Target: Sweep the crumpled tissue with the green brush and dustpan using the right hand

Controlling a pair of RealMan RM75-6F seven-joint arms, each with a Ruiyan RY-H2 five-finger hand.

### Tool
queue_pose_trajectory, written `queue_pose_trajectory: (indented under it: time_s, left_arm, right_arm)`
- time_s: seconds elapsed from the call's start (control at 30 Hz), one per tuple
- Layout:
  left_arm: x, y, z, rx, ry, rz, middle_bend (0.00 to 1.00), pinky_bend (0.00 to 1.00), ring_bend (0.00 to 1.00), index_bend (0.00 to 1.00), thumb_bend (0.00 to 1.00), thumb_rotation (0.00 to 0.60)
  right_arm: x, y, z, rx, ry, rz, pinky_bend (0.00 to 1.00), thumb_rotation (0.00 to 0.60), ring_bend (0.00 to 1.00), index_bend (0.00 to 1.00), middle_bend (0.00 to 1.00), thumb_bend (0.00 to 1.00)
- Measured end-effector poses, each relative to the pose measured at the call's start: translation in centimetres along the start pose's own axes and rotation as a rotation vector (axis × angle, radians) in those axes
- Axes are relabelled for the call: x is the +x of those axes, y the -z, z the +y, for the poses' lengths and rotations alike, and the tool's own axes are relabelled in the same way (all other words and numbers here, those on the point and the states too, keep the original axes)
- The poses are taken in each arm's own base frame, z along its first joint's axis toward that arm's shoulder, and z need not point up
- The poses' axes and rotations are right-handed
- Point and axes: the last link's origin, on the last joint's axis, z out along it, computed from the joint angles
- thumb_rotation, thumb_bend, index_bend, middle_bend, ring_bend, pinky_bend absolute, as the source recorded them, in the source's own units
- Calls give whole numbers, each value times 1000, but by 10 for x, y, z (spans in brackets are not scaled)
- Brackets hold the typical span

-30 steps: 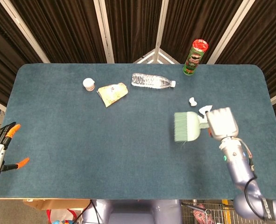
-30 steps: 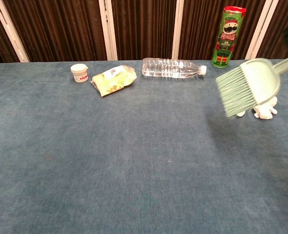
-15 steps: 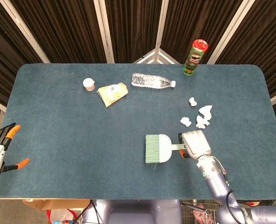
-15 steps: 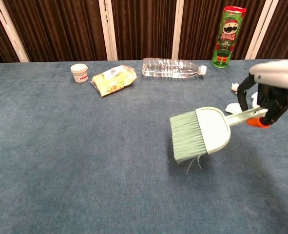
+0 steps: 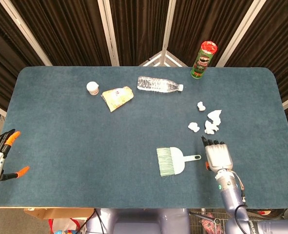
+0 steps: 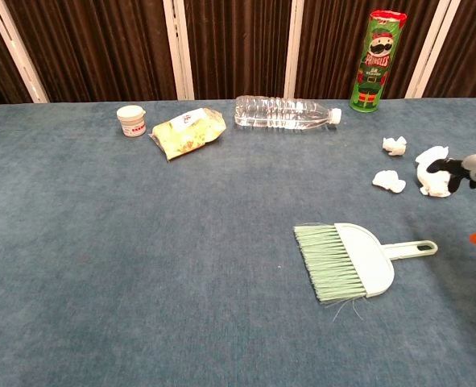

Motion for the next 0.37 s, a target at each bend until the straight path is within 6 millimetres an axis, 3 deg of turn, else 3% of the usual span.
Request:
queue_pose_trajectory:
  time_s: [0.17,0.37]
  left_arm:
    - [1,2,-1,3,-13,11,0,17,0,0,0,600]
    - [2,5,-1,4,-36,29,0,17,0,0,0,600]
  right_arm:
    - [1,9,17,-2,19,52,59,600,8,0,52,327]
    - [1,33,44,17,1,158,0,600,0,0,0,328]
